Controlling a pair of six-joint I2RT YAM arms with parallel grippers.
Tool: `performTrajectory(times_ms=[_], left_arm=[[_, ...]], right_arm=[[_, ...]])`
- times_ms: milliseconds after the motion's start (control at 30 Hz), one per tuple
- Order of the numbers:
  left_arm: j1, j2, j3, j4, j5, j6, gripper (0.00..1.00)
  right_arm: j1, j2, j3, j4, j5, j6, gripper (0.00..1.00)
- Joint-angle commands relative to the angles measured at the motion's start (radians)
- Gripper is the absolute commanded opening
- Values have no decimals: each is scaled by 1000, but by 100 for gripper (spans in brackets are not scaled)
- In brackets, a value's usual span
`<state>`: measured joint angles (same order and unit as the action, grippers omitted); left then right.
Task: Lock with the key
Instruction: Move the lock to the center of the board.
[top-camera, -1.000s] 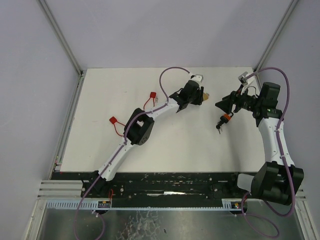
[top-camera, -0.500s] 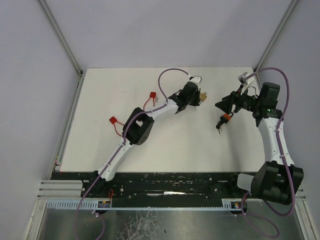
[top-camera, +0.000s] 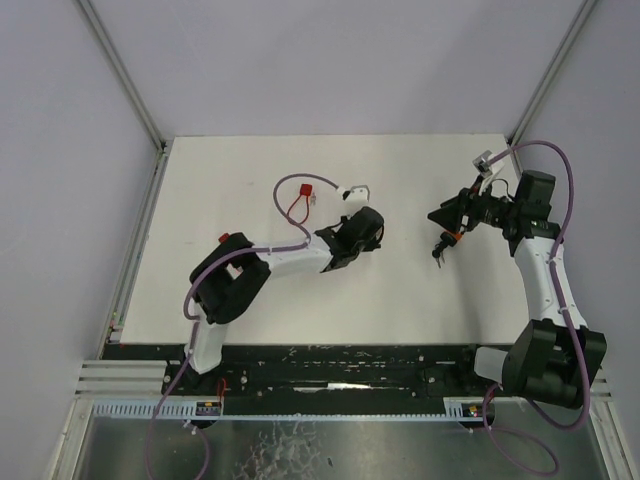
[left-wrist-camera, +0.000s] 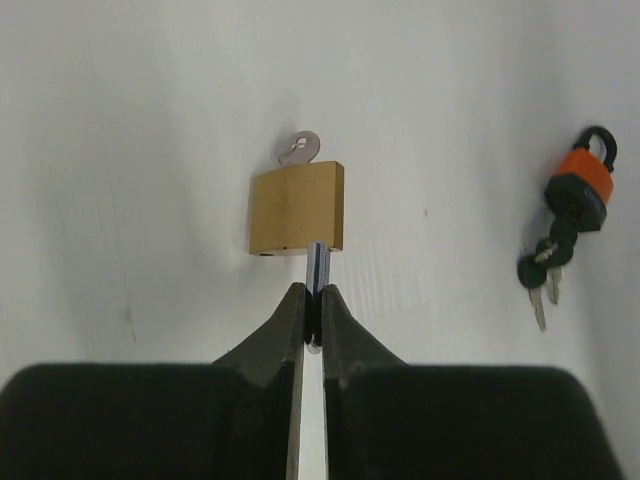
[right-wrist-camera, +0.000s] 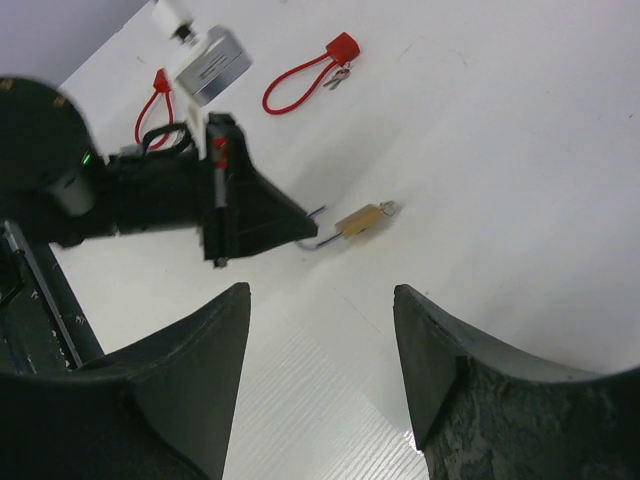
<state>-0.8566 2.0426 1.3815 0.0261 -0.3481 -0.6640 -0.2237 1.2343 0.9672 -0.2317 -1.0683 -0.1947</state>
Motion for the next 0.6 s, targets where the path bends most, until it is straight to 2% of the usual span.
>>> performTrajectory(times_ms=[0, 167, 333, 400, 467, 567], left_arm=[[-97, -96, -121, 29, -221, -288, 0], [-222, -80, -112, -10, -324, -395, 0], [-263, -11, -69, -28, -319, -426, 2], [-264, -1, -60, -32, -300, -433, 10], [-264, 0, -56, -30, -297, -428, 28], [-267, -8, -66, -19, -294, -415, 40]], right_arm=[[-3, 9, -9, 46, -46, 3, 65], [1, 7, -33, 66, -41, -11, 64], [2, 1, -73, 107, -35, -19, 63], [1, 2, -89, 125, -35, -21, 63], [1, 3, -99, 135, -31, -28, 63], [1, 5, -106, 137, -28, -40, 62]])
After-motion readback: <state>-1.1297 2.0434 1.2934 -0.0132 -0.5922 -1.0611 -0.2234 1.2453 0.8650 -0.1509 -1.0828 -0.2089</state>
